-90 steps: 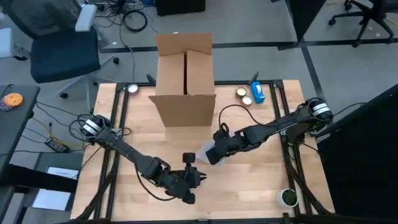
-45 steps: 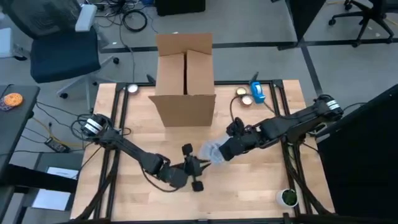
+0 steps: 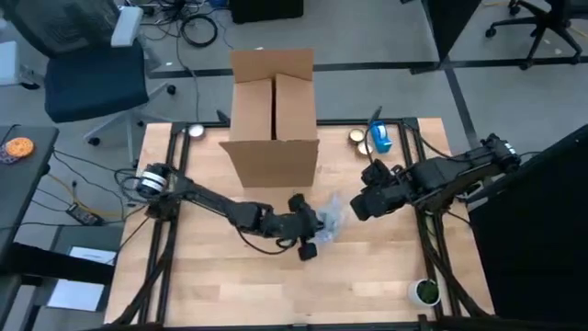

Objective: Wrap mug
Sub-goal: Wrap the blue mug with bubble wrap

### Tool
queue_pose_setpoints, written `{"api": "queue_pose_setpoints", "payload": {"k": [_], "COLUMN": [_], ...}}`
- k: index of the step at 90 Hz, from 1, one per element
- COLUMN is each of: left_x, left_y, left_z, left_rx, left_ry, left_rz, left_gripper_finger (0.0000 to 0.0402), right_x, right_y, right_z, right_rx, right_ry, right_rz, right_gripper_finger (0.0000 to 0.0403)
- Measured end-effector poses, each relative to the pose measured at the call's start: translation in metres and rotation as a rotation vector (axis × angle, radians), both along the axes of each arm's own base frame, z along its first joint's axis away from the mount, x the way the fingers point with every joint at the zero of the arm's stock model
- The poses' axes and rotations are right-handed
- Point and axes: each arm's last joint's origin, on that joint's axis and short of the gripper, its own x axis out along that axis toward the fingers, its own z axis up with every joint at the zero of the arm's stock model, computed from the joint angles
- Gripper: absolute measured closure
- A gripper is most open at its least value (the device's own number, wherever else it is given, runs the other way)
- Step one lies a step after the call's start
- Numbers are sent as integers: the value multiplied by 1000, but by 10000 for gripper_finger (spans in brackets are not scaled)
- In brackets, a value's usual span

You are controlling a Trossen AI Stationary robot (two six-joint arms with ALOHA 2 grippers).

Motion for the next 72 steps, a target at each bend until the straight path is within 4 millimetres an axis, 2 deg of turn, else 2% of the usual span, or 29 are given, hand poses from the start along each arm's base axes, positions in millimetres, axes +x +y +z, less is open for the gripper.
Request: {"api": "queue_pose_setpoints", "payload": {"k": [9,24,37,53,63,72], "left_x": [7,10,1,-10,-5,0], "left_y": [0,8,11,20,21,20], "left_z": [-3,18,31,42,45,47], "left_rx": [13,12,35,105,149,186], "left_ry": [94,268,493,643,604,551], "left_rz": [25,64,13,-13,-55,-107], "left_gripper_finger": [376,376,376,376,376,376], "right_x": [0,-1,-2,-2,3,9], "right_y": [0,4,8,8,5,-1], "right_z": [0,0,-5,-31,-51,-68], "right_rx": [-7,-15,-22,-3,-22,-92], "right_ry": [7,17,31,102,121,160], "right_rz": [16,53,78,85,108,234], "right_gripper_finger": [403,403,402,402,402,402]}}
